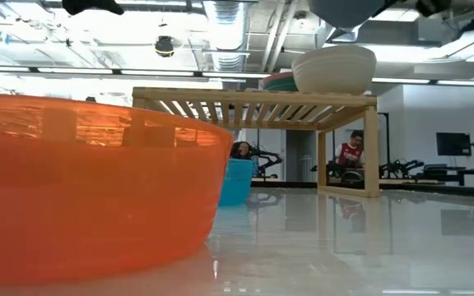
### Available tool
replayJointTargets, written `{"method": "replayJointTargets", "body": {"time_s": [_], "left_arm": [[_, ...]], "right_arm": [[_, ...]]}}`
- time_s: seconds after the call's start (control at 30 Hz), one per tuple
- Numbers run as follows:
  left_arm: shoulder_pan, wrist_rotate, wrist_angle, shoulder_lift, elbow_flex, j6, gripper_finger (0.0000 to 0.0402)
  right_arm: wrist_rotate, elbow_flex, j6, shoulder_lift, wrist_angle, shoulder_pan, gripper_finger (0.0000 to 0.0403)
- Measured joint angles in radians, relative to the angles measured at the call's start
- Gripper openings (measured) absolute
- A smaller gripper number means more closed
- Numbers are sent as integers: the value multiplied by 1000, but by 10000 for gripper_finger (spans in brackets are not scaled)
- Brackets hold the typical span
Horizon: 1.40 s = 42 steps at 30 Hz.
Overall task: Place and stack bowls onto a shelf
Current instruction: Stack the large gray bowl on top of the large white bowl on the shelf
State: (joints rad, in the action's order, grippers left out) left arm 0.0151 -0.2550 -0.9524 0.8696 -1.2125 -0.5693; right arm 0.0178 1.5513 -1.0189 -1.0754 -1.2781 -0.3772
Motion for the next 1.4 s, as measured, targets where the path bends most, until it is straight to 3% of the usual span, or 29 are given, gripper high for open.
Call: {"method": "replayJointTargets", "body": {"time_s": [0.33,0.73,1.4], "left_arm": [[0,0,0,0,0,-9,265],[0,-20,-1,0,0,-7,265],[0,-21,-1,0,0,-16,265]], "right_arm": [[188,179,236,-216,-211,-207,29],[275,280,344,-364,-292,-249,29],[194,270,397,-364,-293,-260,29]]}}
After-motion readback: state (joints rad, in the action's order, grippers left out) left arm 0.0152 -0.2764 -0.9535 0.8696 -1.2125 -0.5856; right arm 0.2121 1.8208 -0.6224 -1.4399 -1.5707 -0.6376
